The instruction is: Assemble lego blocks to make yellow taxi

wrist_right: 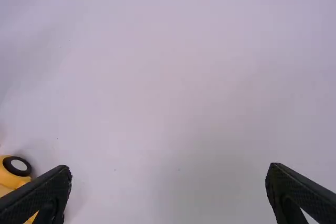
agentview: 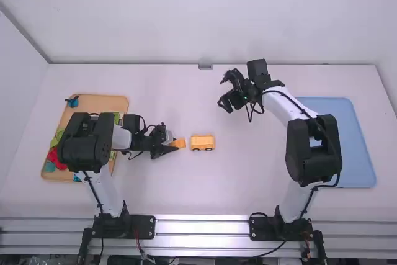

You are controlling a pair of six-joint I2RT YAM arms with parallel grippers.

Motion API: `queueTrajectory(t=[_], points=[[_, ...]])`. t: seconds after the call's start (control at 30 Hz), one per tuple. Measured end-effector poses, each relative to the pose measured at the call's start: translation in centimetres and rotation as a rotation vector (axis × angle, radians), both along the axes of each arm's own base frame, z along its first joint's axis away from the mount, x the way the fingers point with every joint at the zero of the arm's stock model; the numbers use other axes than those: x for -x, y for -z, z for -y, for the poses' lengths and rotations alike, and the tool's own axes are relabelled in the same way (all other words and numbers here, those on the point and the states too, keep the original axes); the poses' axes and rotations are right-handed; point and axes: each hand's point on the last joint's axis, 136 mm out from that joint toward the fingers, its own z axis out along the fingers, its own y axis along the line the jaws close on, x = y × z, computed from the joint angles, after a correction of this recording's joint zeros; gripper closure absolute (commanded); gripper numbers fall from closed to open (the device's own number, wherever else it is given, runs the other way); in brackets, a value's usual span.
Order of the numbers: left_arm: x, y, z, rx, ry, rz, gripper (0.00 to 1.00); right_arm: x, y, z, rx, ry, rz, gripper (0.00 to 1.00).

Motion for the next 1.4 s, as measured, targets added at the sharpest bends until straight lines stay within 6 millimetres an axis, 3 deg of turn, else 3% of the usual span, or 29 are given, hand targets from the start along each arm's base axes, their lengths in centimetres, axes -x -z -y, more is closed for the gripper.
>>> queueTrajectory(t=[0.27, 0.4, 0.53, 0.73, 0.83, 0.9, 1.03, 1.1, 1.2, 1.4], points=[[-0.1, 0.0, 0.0, -0.006, 0.009, 0.015, 0.73, 0.5, 0.3, 0.1, 0.008, -0.006, -0.024, 0.01], [-0.3, -0.6, -0.1, -0.001, -0.008, 0.005, 0.79, 2.2, 0.7, -0.2, 0.001, -0.090, -0.061, 0.01], [-1.2, -3.5, 0.0, 0.011, -0.022, 0.061, 0.77, 4.0, -0.1, -1.2, -0.093, -0.242, -0.061, 0.02], [-1.2, -7.2, 0.0, 0.014, -0.024, 0.114, 0.76, 4.8, -0.6, -1.4, -0.119, -0.330, -0.027, 0.02], [-0.6, -8.8, 0.0, 0.010, -0.018, 0.131, 0.76, 4.9, -1.6, -2.3, -0.062, -0.364, 0.066, 0.02], [-0.6, -9.9, 0.1, 0.004, -0.012, 0.166, 0.76, 5.8, -3.4, -3.7, -0.013, -0.402, 0.185, 0.02], [-0.4, -10.1, 0.5, -0.006, 0.003, 0.181, 0.77, 7.6, -6.5, -5.3, 0.001, -0.448, 0.380, 0.01], [-0.1, -9.9, 1.0, -0.012, 0.016, 0.172, 0.77, 8.2, -7.0, -5.3, -0.013, -0.460, 0.461, 0.01], [0.3, -9.8, 2.1, -0.019, 0.050, 0.174, 0.78, 9.0, -5.2, -4.3, -0.094, -0.474, 0.538, 0.01], [1.1, -9.7, 4.0, -0.032, 0.109, 0.190, 0.79, 11.0, -0.2, -2.4, -0.269, -0.515, 0.444, 0.02]])
